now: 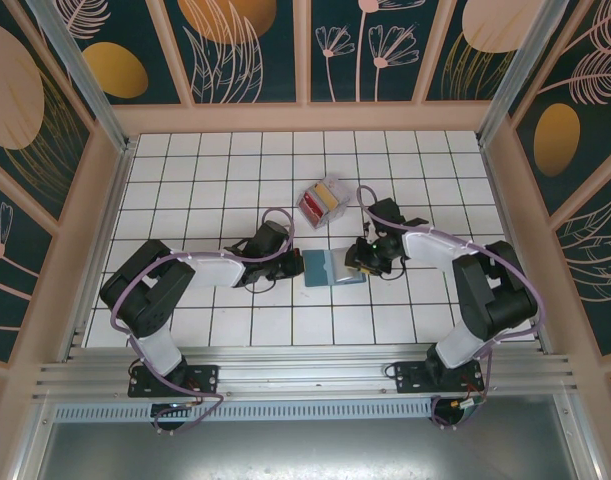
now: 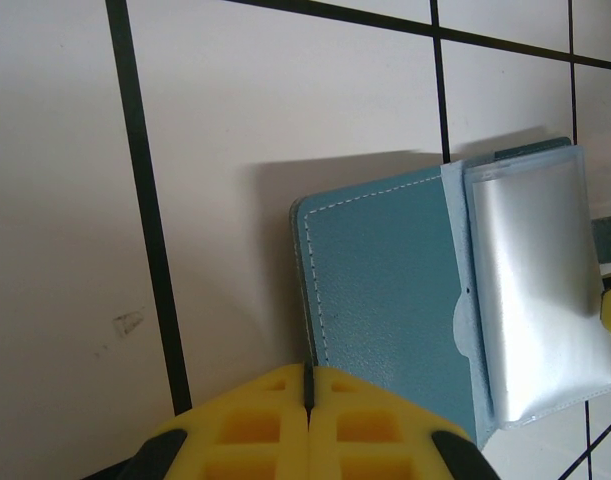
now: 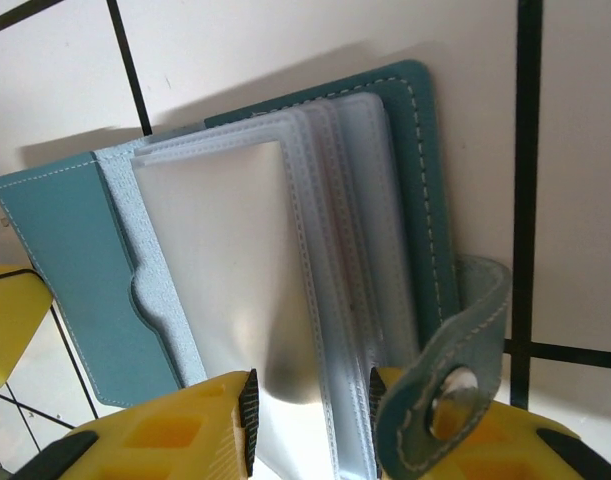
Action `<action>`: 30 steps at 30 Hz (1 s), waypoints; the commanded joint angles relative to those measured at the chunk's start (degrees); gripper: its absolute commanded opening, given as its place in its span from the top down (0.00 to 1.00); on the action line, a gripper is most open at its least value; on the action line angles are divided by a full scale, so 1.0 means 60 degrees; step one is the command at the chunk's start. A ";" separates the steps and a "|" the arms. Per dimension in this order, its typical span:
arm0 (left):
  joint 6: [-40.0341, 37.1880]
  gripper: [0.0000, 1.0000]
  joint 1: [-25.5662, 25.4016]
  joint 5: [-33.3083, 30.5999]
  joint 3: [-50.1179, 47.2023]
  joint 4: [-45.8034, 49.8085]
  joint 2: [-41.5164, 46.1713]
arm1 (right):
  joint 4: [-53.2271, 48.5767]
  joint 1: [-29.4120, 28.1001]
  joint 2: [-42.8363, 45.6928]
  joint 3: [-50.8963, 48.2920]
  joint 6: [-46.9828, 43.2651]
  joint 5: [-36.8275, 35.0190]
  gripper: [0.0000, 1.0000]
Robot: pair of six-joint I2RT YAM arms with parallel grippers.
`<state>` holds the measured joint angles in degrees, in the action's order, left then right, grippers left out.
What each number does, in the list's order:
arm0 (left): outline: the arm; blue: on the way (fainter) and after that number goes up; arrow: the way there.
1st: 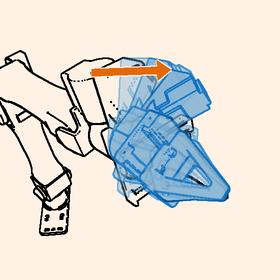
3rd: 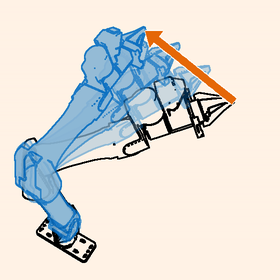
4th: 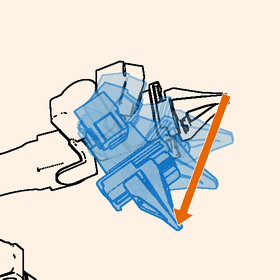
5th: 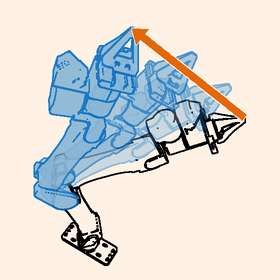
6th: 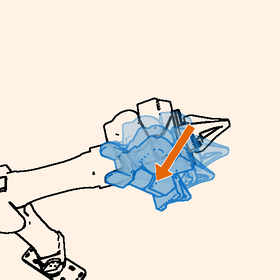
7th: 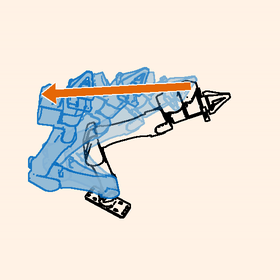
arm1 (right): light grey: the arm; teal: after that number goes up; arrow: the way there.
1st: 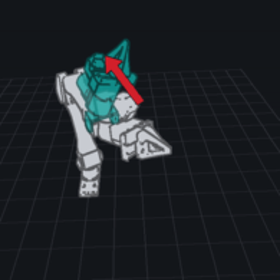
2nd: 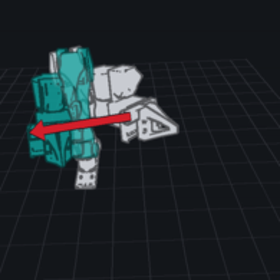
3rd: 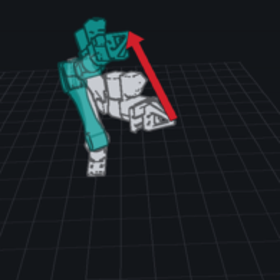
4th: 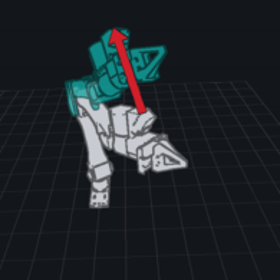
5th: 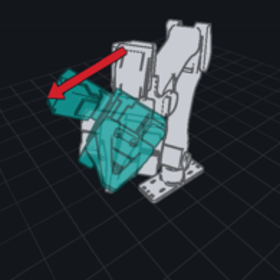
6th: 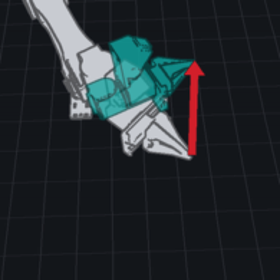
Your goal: Put the credit cards into the card holder
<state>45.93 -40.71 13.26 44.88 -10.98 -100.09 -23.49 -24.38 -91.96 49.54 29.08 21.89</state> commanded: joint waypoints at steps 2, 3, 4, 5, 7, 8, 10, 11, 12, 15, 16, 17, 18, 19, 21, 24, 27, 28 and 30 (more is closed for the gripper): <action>0.0125 1.00 0.0017 0.0193 -0.0052 -0.0308 0.0159 | 0.0135 -0.0155 -0.0242 0.0194 0.0104 -0.0116 0.64; 0.0127 1.00 0.0018 0.0206 -0.0038 -0.0318 0.0155 | 0.0147 -0.0169 -0.0254 0.0201 0.0119 -0.0118 0.63; 0.0123 1.00 0.0024 0.0208 -0.0039 -0.0332 0.0147 | 0.0150 -0.0181 -0.0268 0.0221 0.0119 -0.0104 0.64; 0.0123 1.00 0.0026 0.0208 -0.0039 -0.0329 0.0144 | 0.0124 -0.0211 -0.0262 0.0260 0.0119 -0.0103 0.64; 0.0123 1.00 0.0017 0.0222 -0.0024 -0.0346 0.0122 | 0.0055 -0.0254 -0.0219 0.0354 0.0119 -0.0154 0.64; 0.0137 1.00 0.0017 0.0240 -0.0024 -0.0357 0.0119 | -0.0005 -0.0282 -0.0198 0.0431 0.0119 -0.0187 0.64; 0.0138 1.00 0.0020 0.0275 -0.0010 -0.0365 0.0103 | -0.0172 -0.0317 -0.0139 0.0596 0.0090 -0.0253 0.64; 0.0138 1.00 0.0024 0.0271 -0.0023 -0.0361 0.0107 | -0.0302 -0.0338 -0.0111 0.0691 0.0068 -0.0338 0.64; 0.0138 1.00 0.0017 0.0267 -0.0024 -0.0365 0.0115 | -0.0422 -0.0339 -0.0051 0.0766 0.0047 -0.0437 0.64; 0.0130 1.00 0.0028 0.0239 -0.0050 -0.0363 0.0152 | -0.0722 -0.0342 0.0088 0.0908 -0.0022 -0.0733 0.64; 0.0124 1.00 0.0019 0.0223 -0.0046 -0.0365 0.0159 | -0.0783 -0.0331 0.0129 0.0917 -0.0027 -0.0800 0.63; 0.0123 1.00 0.0025 0.0221 -0.0054 -0.0365 0.0158 | -0.0816 -0.0338 0.0159 0.0917 -0.0042 -0.0848 0.64; 0.0124 1.00 0.0021 0.0208 -0.0040 -0.0359 0.0161 | -0.0849 -0.0342 0.0181 0.0927 -0.0042 -0.0915 0.63; 0.0123 1.00 0.0018 0.0229 -0.0032 -0.0360 0.0141 | -0.0875 -0.0334 0.0194 0.0925 -0.0042 -0.0984 0.63; 0.0123 1.00 0.0018 0.0237 -0.0007 -0.0351 0.0126 | -0.0886 -0.0333 0.0205 0.0888 -0.0028 -0.1140 0.63; 0.0121 1.00 0.0028 0.0237 -0.0010 -0.0345 0.0142 | -0.0819 -0.0333 0.0182 0.0856 0.0001 -0.1159 0.63; 0.0124 1.00 0.0027 0.0237 -0.0006 -0.0335 0.0159 | -0.0802 -0.0333 0.0139 0.0868 -0.0009 -0.1216 0.62; 0.0126 1.00 0.0018 0.0237 -0.0009 -0.0334 0.0159 | -0.0783 -0.0331 0.0123 0.0883 -0.0036 -0.1182 0.62; 0.0138 1.00 0.0017 0.0237 -0.0001 -0.0336 0.0152 | -0.0709 -0.0349 0.0081 0.0891 -0.0042 -0.1047 0.62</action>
<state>46.17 -40.71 13.69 44.88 -11.79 -100.12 -26.98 -25.96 -92.40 53.78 29.02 16.05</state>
